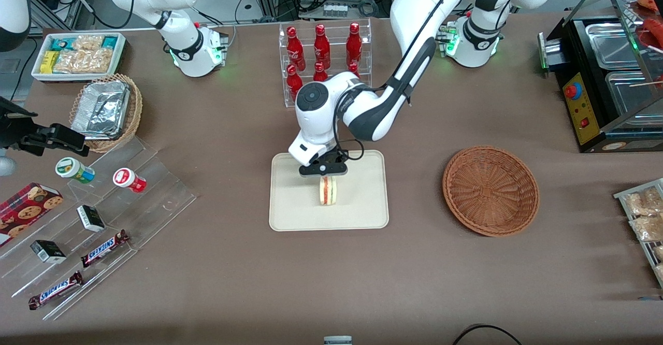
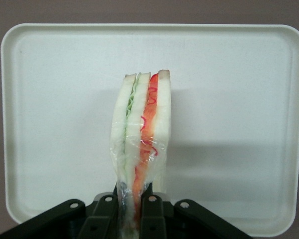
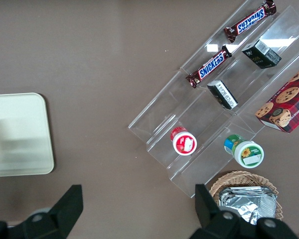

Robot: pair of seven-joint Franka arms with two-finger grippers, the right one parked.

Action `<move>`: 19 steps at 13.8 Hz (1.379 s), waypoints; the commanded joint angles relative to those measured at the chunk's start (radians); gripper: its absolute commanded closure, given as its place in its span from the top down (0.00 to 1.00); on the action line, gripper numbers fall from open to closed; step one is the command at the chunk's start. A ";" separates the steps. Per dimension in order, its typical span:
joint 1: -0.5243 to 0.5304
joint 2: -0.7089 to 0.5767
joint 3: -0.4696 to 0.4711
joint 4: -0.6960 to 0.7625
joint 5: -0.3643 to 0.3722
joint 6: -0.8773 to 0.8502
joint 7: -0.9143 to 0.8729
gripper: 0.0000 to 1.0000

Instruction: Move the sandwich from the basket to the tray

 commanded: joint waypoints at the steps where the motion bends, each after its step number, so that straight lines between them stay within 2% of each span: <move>1: -0.011 0.046 0.013 0.060 0.016 -0.002 -0.004 0.00; 4: -0.011 0.060 0.012 0.060 0.016 0.033 0.007 0.00; 6: -0.013 0.075 0.013 0.060 0.016 0.037 0.008 0.07; 7: -0.013 0.075 0.013 0.058 0.016 0.037 0.008 0.43; 8: -0.011 0.074 0.013 0.058 0.017 0.035 0.010 0.90; 9: -0.010 0.068 0.013 0.058 0.017 0.034 0.008 0.99; 15: 0.006 -0.052 0.018 0.061 0.002 -0.072 -0.009 1.00; 19: 0.105 -0.230 0.018 0.054 -0.084 -0.234 -0.007 1.00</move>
